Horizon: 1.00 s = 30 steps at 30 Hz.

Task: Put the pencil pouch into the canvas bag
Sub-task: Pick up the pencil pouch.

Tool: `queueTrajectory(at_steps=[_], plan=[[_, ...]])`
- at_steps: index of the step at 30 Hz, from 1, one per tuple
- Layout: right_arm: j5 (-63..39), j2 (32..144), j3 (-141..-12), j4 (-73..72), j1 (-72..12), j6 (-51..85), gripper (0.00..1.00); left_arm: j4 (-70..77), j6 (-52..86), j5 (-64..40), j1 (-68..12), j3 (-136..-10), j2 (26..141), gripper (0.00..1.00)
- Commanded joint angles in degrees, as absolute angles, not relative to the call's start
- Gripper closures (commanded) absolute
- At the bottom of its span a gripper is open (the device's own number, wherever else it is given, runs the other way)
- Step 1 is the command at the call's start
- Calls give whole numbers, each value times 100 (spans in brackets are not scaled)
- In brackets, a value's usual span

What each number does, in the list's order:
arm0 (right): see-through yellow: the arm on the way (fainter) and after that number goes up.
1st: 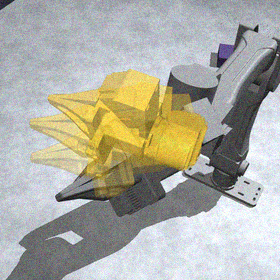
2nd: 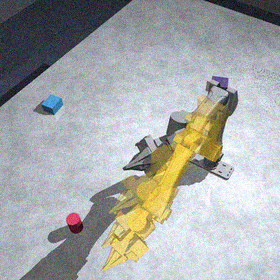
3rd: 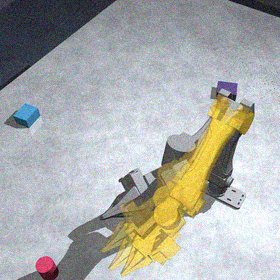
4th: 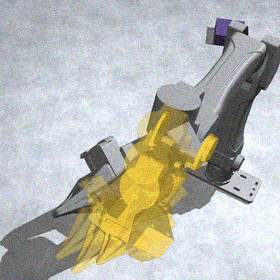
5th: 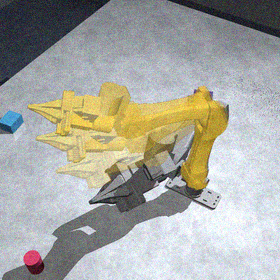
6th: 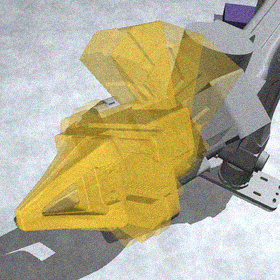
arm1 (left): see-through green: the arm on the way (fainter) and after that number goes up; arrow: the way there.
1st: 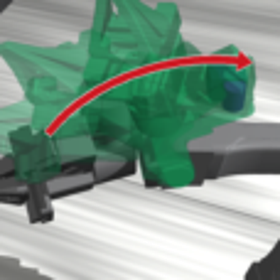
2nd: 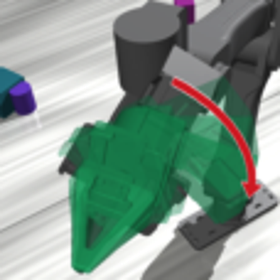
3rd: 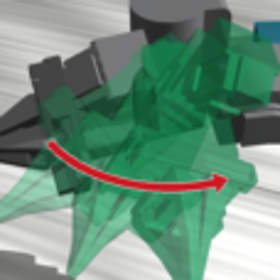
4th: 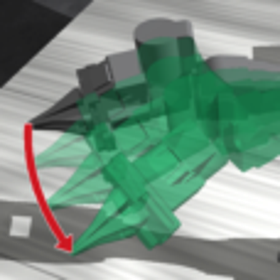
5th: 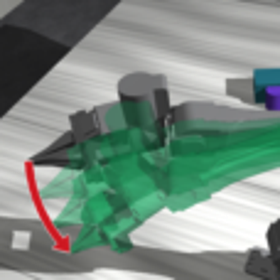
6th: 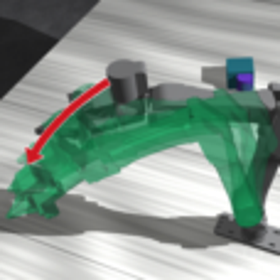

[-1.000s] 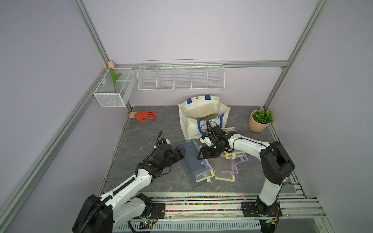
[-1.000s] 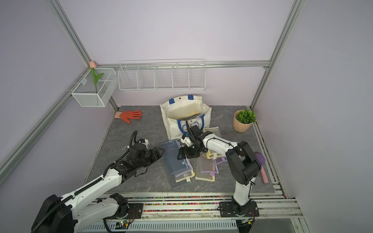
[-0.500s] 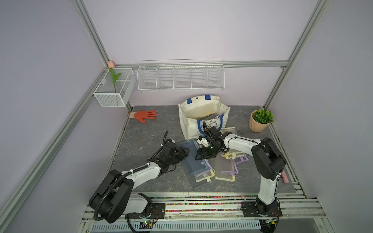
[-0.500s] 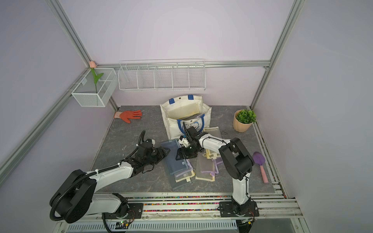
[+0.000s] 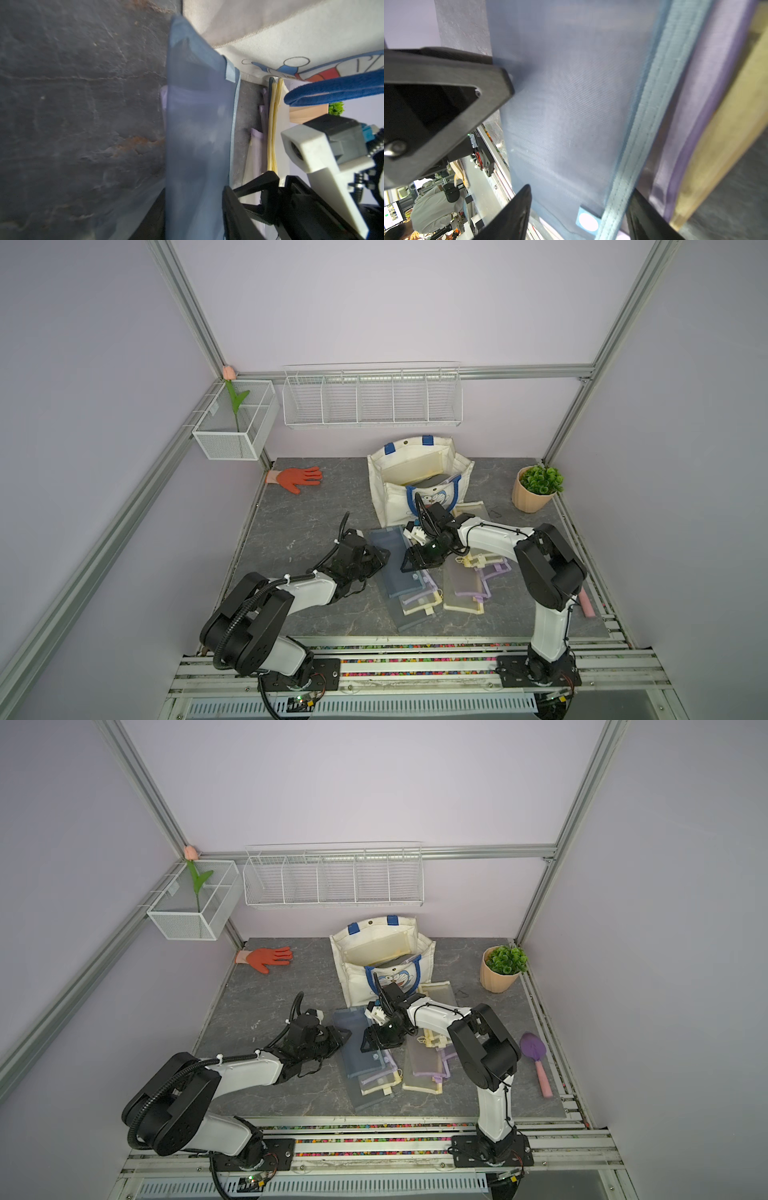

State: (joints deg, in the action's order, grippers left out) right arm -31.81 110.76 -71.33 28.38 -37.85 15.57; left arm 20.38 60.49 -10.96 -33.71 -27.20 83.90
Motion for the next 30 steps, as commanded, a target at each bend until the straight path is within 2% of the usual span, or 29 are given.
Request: queueTrajectory(at_steps=[1,4,7,8,20,24,30], plan=[[-3336,11224,-7250,2817,-3880,1428,29,2176,6108,-1100,-3340,-2596,8230,70],[-3388,11219,-7260,2791,-3926,1423,29,1955,6042,-1024,-3346,-2542,7972,81],[-3372,11159,-7212,2804,-3930,1423,29,1470,5855,-911,-3344,-2575,7575,99],[-3346,11123,-7184,2817,-3933,1420,29,1226,5770,-849,-3340,-2605,7409,100],[-3191,10427,-7207,3249,-3931,1254,23,-1164,4555,25,-3323,-3208,5371,100],[-3101,9927,-7392,3603,-3935,1143,15,-1910,4015,152,-3324,-3884,5171,100],[-2896,9233,-7684,4325,-3934,1165,4,-2975,2974,354,-3323,-5548,5346,100]])
